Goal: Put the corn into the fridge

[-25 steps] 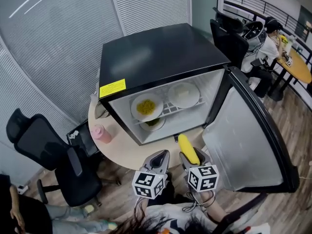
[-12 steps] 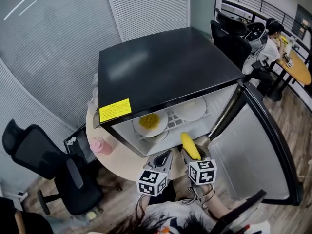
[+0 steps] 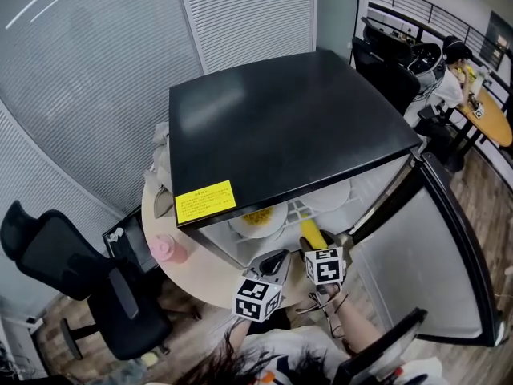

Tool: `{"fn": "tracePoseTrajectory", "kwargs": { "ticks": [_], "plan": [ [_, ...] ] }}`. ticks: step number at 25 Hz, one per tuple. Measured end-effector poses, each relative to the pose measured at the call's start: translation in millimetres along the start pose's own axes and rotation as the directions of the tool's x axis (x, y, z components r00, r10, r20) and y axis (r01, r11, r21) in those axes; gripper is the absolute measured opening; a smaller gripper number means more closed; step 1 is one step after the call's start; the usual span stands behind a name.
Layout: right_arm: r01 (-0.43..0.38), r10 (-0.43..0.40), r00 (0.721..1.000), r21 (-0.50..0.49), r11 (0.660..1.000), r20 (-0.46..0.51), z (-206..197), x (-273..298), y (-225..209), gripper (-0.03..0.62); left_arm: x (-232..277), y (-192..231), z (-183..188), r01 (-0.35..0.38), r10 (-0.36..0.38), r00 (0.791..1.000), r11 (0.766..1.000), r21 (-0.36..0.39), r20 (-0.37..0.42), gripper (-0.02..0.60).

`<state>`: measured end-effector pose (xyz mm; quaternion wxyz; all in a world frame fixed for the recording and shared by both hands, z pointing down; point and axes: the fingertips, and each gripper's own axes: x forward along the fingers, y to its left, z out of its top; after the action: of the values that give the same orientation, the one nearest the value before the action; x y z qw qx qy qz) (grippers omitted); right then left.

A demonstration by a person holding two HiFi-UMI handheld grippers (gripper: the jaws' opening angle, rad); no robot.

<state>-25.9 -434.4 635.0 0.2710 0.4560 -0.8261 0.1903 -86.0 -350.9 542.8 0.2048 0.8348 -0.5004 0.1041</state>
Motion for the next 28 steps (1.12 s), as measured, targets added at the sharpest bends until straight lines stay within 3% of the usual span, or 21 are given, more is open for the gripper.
{"fn": "tracePoseTrajectory", "kwargs": {
  "ticks": [15,20,28],
  "plan": [
    [0.010,-0.022,0.998,-0.196,0.981,-0.055,17,65,-16,0.256,6,11,-4,0.031,-0.030,0.999,0.999,0.016,-0.028,0.011],
    [-0.087,0.065,0.991,-0.189,0.978,-0.119,20,72,-15,0.256,7,9,-8,0.040,-0.040,0.998,0.999,0.019,-0.042,0.011],
    [-0.076,0.050,0.991,-0.217,0.973,-0.123,30,68,-17,0.256,7,3,-11,0.049,-0.049,0.998,0.999,0.001,-0.049,0.011]
  ]
}}
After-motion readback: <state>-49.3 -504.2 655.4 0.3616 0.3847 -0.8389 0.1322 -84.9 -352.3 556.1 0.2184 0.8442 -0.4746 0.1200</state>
